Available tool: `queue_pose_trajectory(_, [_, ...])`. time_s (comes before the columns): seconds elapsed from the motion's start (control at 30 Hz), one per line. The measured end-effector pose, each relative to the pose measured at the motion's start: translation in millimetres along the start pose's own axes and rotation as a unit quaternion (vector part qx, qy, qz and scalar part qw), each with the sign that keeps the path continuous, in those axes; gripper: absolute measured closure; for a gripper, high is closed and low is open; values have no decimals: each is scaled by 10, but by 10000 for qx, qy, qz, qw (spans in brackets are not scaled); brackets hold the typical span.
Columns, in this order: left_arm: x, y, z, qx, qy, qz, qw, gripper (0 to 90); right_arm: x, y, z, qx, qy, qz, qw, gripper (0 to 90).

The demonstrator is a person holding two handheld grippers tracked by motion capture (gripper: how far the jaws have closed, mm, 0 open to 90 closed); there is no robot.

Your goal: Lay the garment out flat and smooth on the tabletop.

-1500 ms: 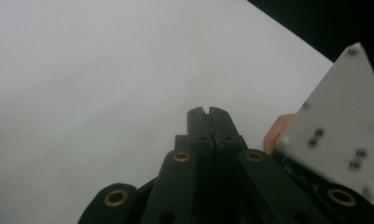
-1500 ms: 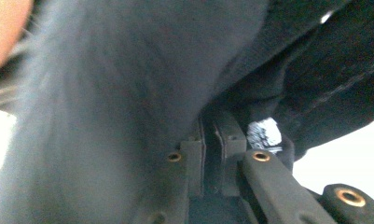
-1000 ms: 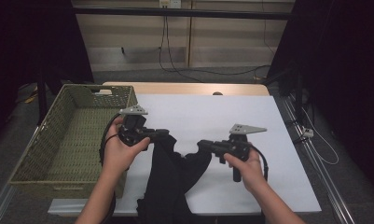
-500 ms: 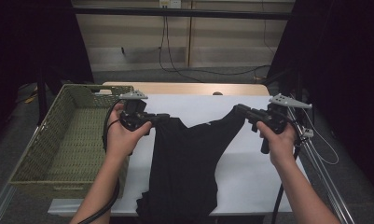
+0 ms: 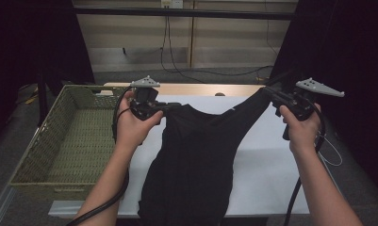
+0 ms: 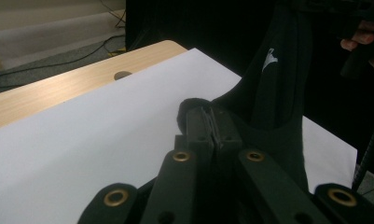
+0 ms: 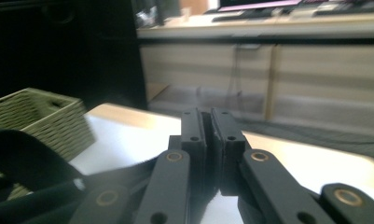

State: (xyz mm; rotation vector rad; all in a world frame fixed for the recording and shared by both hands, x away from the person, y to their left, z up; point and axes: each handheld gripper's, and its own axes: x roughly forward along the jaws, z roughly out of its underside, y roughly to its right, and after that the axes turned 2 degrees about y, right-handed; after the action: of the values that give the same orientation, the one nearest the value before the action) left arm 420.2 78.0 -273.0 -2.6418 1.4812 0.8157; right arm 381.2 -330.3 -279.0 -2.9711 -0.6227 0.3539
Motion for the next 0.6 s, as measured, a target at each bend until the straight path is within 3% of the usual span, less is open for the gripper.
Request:
queue_pose_trajectory(0.3, [124,-44,96,-30,-154,-50,9999,885,69,16,159,51,-252,-86,9996,848])
queue_pose_trajectory(0.5, [138,-80,131,-21,-309,-104,9995,885,159,-54,326,-62,-519,-221,9984,848])
queue_pose_trajectory(0.6, [165,-78,150,-77,-272,-111,9995,885,187,-66,364,-78,-562,-215,9982,847])
